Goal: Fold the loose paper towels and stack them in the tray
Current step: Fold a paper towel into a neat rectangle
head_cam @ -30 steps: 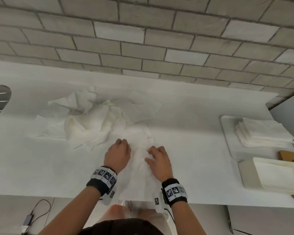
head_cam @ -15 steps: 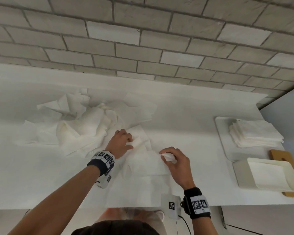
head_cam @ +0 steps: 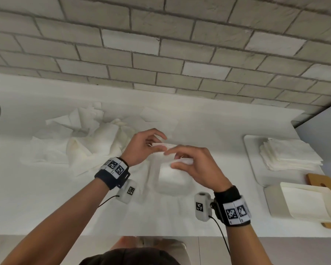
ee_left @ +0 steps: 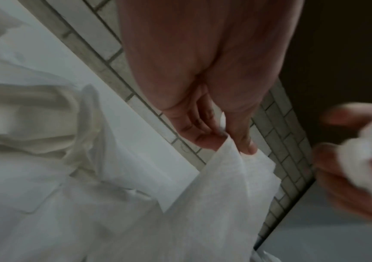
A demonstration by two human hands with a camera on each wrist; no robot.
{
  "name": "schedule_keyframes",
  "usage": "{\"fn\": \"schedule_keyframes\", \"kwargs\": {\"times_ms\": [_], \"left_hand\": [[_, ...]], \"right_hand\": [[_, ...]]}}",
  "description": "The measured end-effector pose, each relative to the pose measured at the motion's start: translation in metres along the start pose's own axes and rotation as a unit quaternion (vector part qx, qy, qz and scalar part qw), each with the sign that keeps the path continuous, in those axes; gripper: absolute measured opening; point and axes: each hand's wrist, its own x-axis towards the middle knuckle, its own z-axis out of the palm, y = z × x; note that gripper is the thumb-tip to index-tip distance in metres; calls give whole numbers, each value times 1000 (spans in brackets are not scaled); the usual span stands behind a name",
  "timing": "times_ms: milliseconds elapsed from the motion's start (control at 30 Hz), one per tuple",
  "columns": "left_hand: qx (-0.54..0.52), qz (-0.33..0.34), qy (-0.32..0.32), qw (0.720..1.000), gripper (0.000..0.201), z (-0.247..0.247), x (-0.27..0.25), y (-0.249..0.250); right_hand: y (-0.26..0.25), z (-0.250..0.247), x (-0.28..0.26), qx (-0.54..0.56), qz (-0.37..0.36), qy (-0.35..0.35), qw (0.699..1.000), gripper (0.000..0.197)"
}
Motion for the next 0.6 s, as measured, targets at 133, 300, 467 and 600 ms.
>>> {"fn": "schedule_keyframes", "kwargs": {"times_ms": [133, 300, 467, 600], "left_hand": [[-39, -22, 30, 999, 30, 7, 1, 9], [-50, -15, 22, 998, 9, 8, -7, 16], [-37, 2, -15, 999, 9, 9, -9, 22], [-32, 13, -39, 999, 6, 15, -7, 35]], "right_hand": [[10, 14, 13, 42, 31, 74, 996, 36], [33, 28, 11, -23, -8, 179, 984, 18], [38, 30, 11, -48, -32, 203, 978, 22], [30, 21, 10, -44, -24, 187, 981, 40]]}}
